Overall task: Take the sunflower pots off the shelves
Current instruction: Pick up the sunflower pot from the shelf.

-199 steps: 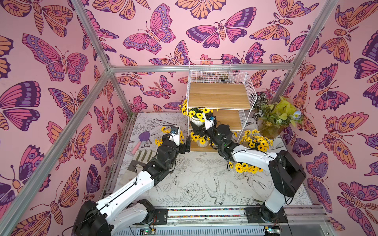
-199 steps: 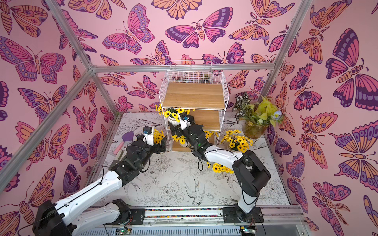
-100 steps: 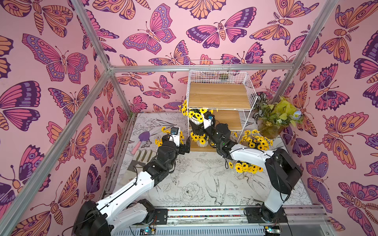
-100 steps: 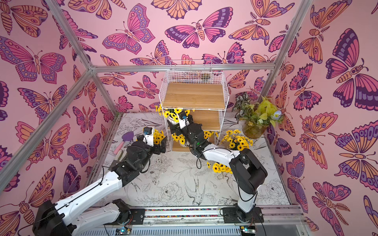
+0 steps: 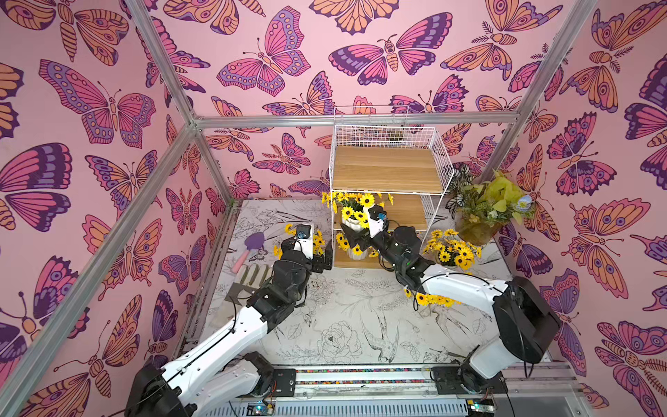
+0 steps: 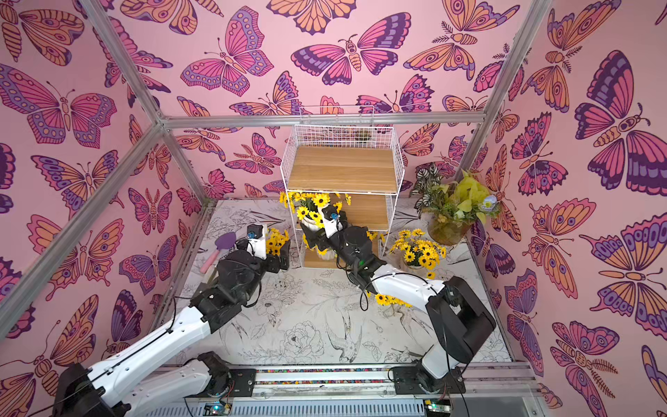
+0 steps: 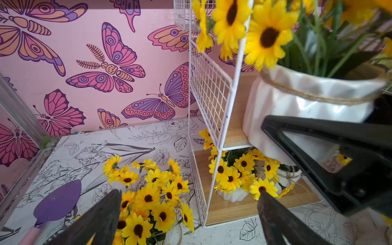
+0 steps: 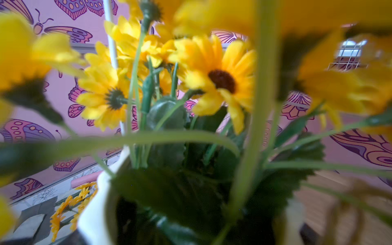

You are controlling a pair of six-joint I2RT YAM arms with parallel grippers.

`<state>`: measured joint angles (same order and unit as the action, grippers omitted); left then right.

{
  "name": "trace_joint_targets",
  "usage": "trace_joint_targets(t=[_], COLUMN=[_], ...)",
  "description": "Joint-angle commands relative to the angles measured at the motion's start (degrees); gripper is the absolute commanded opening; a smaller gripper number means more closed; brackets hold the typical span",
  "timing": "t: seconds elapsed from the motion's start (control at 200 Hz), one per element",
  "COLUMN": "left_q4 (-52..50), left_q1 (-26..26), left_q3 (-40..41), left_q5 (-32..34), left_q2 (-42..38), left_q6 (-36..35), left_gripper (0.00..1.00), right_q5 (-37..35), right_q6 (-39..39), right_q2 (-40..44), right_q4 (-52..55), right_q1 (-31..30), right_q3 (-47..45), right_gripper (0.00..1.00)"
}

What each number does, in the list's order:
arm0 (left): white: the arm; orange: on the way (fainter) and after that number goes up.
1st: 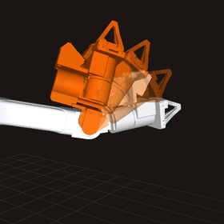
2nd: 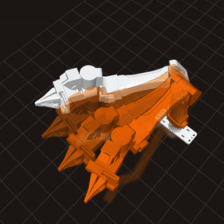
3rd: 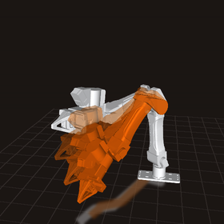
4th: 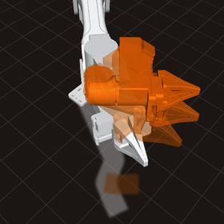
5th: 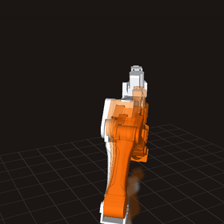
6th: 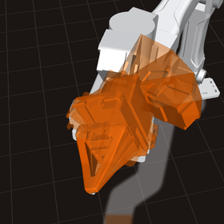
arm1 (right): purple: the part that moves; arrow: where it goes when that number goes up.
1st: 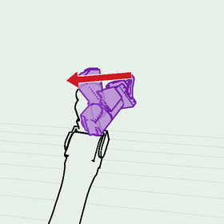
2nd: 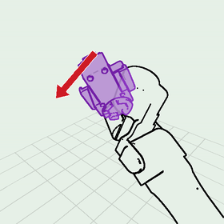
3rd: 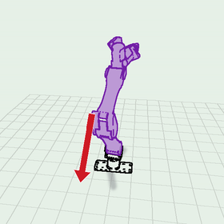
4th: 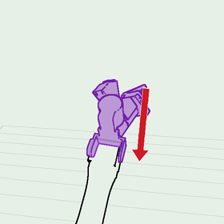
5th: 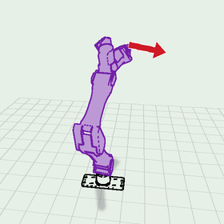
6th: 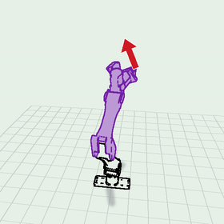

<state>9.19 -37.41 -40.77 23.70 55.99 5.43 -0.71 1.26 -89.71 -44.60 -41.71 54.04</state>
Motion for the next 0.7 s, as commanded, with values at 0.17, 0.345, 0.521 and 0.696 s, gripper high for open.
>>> trace_joint_targets(t=[0.17,0.345,0.521,0.696], left_q4=[-7.68,-12.68,-19.48,-21.61], left_q1=[0.39,0.31,0.27,0.39], left_q3=[-4.2,-5.41,-7.2,-6.89], left_q5=[4.67,6.02,8.49,10.16], left_q2=[-5.7,-10.52,-14.92,-21.24], left_q6=[1.53,4.09,4.39,4.37], left_gripper=[1.0,1.0,1.0,1.0], right_q5=[3.0,2.52,1.18,0.19], right_q6=[-0.1,-0.27,-0.99,-2.92], right_q2=[7.96,9.6,6.92,1.57], right_q4=[8.58,8.89,6.28,1.6], right_q1=[-4.01,-8.23,-12.72,-15.83], right_q3=[-4.54,-6.38,-6.93,-6.64], right_gripper=[0.53,0.53,0.52,0.51])
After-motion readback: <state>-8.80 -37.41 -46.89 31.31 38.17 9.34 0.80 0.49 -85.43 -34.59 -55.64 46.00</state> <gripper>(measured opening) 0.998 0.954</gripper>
